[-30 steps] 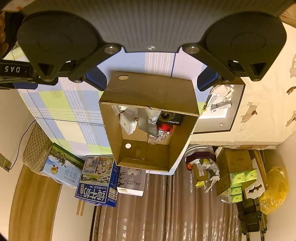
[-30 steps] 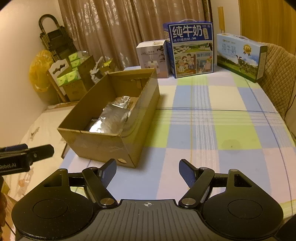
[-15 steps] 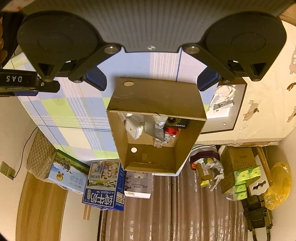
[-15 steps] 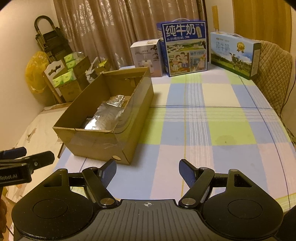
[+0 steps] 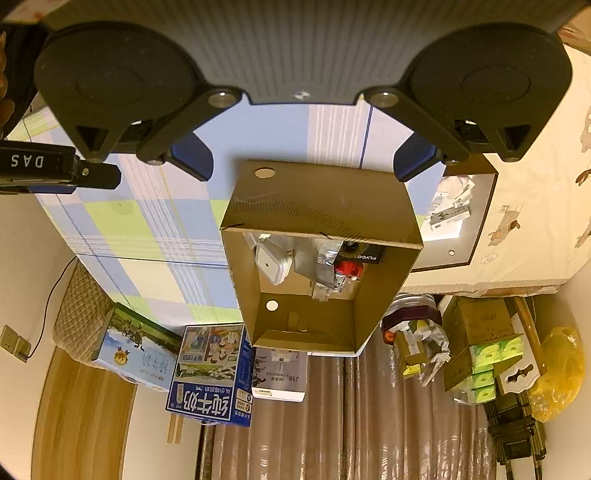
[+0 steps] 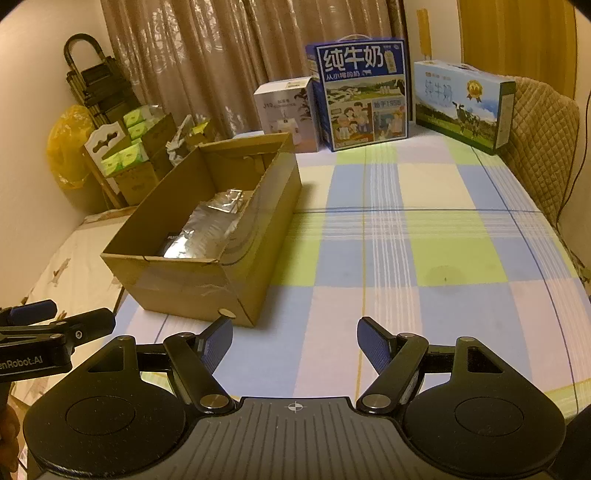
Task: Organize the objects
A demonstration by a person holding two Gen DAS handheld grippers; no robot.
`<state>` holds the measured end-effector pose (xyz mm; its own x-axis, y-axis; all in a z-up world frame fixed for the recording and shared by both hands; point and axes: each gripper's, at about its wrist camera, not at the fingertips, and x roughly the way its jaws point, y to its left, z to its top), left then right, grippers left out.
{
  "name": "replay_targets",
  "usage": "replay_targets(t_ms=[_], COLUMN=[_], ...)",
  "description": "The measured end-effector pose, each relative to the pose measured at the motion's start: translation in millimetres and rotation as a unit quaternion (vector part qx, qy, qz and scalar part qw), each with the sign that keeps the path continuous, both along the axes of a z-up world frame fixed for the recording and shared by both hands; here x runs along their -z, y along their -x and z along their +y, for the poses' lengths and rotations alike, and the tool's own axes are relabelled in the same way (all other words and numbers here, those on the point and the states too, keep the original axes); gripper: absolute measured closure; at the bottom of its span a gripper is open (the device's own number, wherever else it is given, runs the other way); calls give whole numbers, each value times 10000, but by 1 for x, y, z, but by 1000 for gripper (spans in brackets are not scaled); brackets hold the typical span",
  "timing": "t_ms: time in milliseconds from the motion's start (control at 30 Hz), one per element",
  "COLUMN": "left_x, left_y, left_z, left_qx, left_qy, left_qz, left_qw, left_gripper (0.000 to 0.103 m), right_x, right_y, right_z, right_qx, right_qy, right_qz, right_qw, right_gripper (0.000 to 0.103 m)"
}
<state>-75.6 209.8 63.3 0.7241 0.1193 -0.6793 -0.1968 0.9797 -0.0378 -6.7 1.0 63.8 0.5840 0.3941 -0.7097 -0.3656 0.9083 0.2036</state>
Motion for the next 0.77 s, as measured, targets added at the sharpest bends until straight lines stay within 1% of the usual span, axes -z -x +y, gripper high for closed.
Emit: replay_targets(t_ms=[500,633,767], left_x=[3,2,2], left_y=[-1,-2,-1], left_z=[-1,-3,-4], left_qx=[0,3,36], left_qy=[-22,-62,-15], left_qz=[21,-37,-67], left_qw=[10000,10000,10000], left_gripper=[1,1,1], right_x=[1,1,0], right_y=[0,0,1], right_z=[-2,-2,-2], right_qx=[5,7,11], right_qy=[-19,-29,-37], right_qz=[23,34,14], right_qw=[10000,10000,10000], right_gripper=[31,31,31])
